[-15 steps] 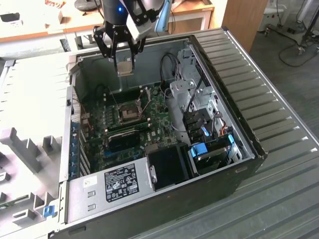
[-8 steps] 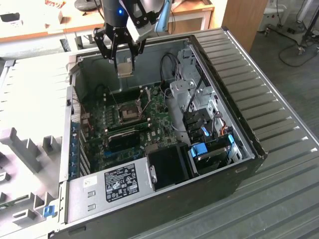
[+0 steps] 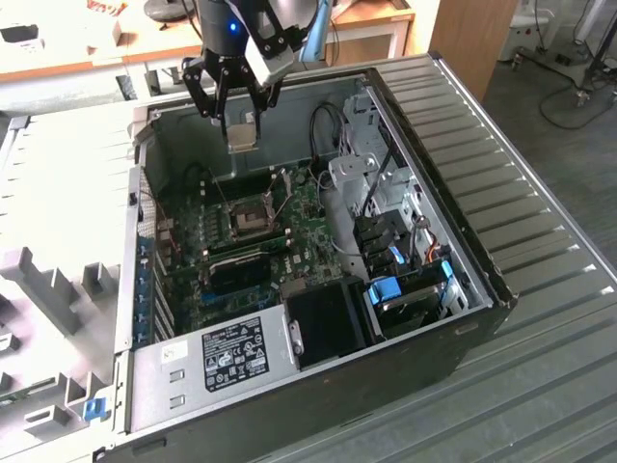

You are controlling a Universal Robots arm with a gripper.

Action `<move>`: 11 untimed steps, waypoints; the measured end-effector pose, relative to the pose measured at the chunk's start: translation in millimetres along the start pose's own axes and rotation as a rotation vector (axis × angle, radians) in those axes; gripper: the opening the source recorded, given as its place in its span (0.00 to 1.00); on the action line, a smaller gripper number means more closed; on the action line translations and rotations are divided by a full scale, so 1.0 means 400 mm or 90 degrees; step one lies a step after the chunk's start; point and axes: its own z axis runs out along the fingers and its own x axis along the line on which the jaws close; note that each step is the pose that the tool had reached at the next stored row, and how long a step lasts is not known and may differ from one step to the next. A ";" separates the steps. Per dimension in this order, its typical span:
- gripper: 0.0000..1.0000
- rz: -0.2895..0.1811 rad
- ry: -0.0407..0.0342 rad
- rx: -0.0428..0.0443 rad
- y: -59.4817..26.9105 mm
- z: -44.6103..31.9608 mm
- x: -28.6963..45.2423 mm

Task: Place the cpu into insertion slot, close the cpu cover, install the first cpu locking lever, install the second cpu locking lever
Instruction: 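Place the cpu into insertion slot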

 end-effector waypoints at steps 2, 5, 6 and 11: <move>0.54 0.000 0.0000 0.0000 0.000 0.003 0.000; 0.54 0.000 0.0000 0.0001 -0.001 0.007 0.000; 0.54 0.000 0.0000 0.0000 -0.001 0.009 0.000; 0.54 0.000 0.0000 0.0000 -0.001 0.014 0.000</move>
